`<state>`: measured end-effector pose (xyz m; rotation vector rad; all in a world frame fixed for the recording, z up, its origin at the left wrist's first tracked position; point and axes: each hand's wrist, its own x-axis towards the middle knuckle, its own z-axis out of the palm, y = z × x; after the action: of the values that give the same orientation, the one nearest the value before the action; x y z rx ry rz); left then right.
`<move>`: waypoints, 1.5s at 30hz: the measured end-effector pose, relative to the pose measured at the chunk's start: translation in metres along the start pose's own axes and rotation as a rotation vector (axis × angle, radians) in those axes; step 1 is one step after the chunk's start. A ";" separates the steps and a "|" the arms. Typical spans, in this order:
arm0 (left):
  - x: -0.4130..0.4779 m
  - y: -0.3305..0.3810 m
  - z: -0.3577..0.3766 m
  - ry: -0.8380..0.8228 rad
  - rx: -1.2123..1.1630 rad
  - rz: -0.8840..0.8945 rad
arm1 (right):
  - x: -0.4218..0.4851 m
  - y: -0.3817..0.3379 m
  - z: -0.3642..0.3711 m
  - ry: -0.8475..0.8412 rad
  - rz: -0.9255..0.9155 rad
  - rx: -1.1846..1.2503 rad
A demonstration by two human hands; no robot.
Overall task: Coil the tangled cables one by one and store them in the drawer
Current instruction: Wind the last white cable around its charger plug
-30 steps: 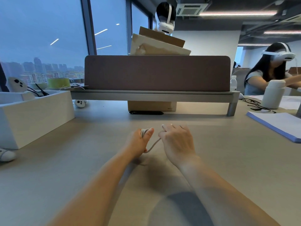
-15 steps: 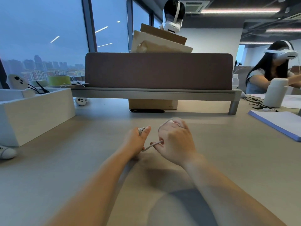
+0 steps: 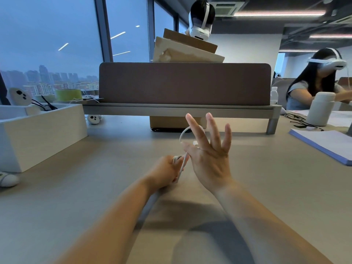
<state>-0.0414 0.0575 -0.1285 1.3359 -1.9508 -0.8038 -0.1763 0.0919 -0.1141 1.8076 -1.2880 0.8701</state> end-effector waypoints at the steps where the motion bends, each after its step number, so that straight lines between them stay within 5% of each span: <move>1: -0.001 0.003 0.000 -0.001 -0.017 -0.009 | -0.001 0.000 0.002 0.000 0.005 -0.007; 11: -0.018 0.025 0.000 -0.182 -0.162 0.027 | -0.008 0.013 0.019 -0.064 0.171 0.073; 22: -0.022 0.020 -0.002 -0.365 -0.159 0.112 | -0.011 0.021 0.023 -0.146 0.151 0.168; 29: -0.024 0.019 -0.011 -0.218 -0.286 0.109 | -0.005 0.023 0.028 0.181 0.158 0.493; 33: -0.021 0.018 -0.013 -0.108 -0.380 0.080 | -0.007 0.017 0.015 0.050 0.353 0.816; 45: -0.006 0.006 -0.026 0.282 -0.779 -0.218 | -0.009 0.031 0.024 -0.039 0.325 0.796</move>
<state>-0.0231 0.0620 -0.1091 1.0941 -1.0937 -1.2354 -0.2060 0.0682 -0.1287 2.2292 -1.3913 1.7158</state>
